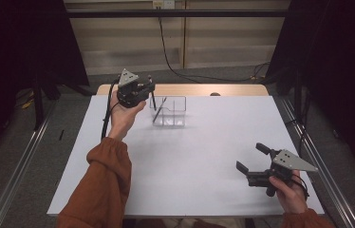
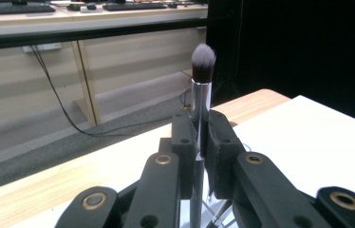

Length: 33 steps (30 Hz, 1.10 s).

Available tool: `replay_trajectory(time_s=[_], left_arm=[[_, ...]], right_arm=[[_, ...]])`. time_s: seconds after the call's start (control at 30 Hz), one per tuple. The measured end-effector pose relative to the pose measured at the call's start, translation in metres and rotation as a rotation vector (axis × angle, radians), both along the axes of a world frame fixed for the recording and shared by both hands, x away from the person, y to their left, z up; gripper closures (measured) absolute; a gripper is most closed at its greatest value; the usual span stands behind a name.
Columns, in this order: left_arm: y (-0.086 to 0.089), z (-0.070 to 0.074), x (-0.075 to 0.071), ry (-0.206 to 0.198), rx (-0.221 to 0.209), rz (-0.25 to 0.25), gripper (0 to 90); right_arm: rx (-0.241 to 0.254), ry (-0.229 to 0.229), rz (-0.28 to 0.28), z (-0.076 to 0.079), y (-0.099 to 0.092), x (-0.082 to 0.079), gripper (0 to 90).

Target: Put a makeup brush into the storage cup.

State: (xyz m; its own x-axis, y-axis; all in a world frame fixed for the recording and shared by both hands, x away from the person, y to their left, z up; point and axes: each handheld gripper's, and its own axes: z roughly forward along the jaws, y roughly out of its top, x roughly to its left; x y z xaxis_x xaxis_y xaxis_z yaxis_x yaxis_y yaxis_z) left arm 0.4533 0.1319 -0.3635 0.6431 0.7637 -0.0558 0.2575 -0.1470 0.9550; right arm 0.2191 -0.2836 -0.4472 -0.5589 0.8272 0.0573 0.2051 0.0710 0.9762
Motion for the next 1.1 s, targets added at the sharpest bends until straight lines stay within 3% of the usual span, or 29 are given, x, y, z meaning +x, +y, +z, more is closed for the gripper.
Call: replay_trajectory(time_s=[0.17,0.5,0.8,1.1], left_arm=[[0.002,-0.004,0.001,0.008,0.021,0.005,83.6],[0.002,-0.014,0.003,0.041,0.011,0.009,83.5],[0.001,-0.018,0.003,0.046,0.008,0.009,82.8],[0.001,-0.020,0.004,0.035,0.007,0.007,71.8]], right_arm=[[0.000,0.002,-0.001,-0.001,0.000,0.000,0.0],[-0.004,0.001,0.001,-0.001,0.000,0.000,0.0],[-0.005,0.003,0.002,-0.001,0.001,0.000,0.0],[-0.002,0.005,0.005,-0.001,0.001,0.000,0.0]])
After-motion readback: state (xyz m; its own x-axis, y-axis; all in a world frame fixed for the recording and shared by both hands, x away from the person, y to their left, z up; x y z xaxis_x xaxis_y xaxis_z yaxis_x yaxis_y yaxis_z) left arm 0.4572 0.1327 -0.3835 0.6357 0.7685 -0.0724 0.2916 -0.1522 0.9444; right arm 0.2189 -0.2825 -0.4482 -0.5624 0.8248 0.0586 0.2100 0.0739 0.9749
